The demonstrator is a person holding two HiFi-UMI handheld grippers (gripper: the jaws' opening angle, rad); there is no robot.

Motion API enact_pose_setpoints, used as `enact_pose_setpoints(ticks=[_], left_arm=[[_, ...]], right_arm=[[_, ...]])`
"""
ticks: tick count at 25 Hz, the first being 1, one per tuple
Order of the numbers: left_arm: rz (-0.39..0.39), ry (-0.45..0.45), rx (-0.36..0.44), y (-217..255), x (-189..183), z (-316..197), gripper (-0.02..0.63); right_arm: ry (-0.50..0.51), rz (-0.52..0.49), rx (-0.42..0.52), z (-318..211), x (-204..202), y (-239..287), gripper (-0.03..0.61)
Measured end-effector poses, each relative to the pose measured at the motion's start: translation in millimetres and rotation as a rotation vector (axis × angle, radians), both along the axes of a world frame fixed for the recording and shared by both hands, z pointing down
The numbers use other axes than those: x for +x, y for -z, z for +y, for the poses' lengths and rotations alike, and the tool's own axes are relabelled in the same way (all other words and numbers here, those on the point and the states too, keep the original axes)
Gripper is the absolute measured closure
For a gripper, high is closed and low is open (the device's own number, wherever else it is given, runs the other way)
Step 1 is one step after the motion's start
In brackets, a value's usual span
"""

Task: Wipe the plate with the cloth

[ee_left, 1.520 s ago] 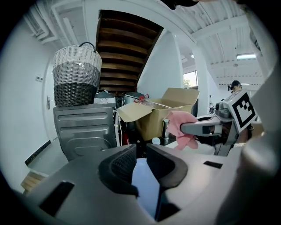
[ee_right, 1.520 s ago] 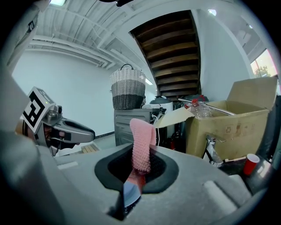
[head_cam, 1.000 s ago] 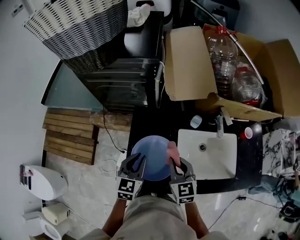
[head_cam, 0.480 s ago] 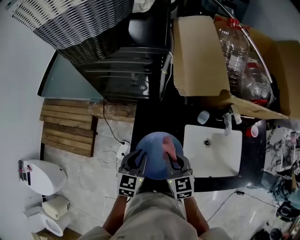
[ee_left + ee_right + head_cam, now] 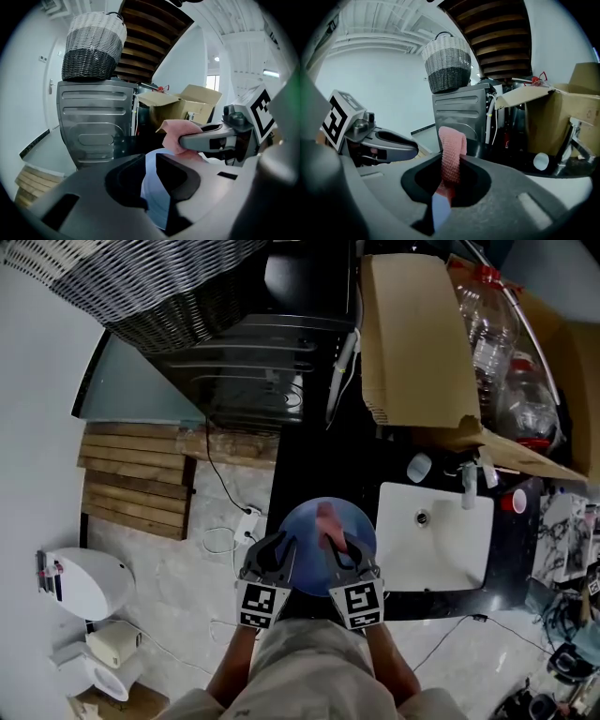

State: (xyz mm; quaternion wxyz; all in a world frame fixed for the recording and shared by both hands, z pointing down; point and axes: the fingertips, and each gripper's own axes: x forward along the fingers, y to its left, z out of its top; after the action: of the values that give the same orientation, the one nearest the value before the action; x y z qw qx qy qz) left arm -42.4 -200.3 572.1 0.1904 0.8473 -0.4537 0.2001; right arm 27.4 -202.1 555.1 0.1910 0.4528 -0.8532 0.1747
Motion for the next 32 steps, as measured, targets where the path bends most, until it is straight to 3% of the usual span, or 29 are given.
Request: enact_pose_setpoints(ticks=[24,32], left_arm=[[-0.034,0.0,-0.087,-47.1,-16.4,-11.7,0.545],[-0.06,-0.012,-0.119,-61.0,-15.9,-13.7,0.545]], right_arm=[[0.006,-0.023,-0.126,-28.9,-32.9,-56.4,0.552],[-0.041,0.036,-0.179,-32.4,-20.5,-83.5,0.554]])
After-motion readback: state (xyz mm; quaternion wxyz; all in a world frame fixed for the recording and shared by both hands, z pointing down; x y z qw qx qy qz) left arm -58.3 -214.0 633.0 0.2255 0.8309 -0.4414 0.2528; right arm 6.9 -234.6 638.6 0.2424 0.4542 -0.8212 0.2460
